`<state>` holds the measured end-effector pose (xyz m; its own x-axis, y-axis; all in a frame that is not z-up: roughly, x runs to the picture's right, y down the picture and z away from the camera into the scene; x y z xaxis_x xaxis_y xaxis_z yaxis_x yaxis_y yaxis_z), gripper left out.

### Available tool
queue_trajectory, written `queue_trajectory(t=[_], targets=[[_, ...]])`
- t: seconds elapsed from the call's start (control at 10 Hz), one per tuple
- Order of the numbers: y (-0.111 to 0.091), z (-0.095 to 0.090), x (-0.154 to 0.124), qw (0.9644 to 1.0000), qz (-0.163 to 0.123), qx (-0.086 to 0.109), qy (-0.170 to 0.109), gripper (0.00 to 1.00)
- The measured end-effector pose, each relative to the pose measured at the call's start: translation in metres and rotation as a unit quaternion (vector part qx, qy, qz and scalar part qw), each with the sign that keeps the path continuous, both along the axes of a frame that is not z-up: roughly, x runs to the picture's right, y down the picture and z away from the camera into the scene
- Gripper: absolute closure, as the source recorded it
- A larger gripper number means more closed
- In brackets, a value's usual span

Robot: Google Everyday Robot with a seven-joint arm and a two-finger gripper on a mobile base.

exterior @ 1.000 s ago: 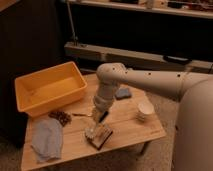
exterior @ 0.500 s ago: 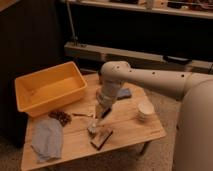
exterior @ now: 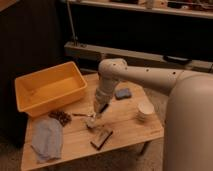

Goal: Wipe table surface with brush

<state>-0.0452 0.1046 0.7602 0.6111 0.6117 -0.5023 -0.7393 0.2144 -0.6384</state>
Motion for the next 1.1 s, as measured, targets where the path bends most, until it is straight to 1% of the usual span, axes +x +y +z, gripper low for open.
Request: queue_trajectory(t=[0.2,0.4,0.6,0.9,1.1], targets=[[-0.006,0.012,-0.023,0.9999,-0.006,0.002,-0.011,1.00],[-0.010,0.014,-0.034,0.9997,-0.011,0.007,-0.023,1.00],[-0.013,0.011,-0.048,0.9990,-0.017,0.011,-0.041,1.00],[-0.010,-0.003,-0.068,0.9968,-0.036,0.012,-0.070,1.00],[0.001,-0.019,-0.078,0.9947,-0.052,0.007,-0.088,1.00]])
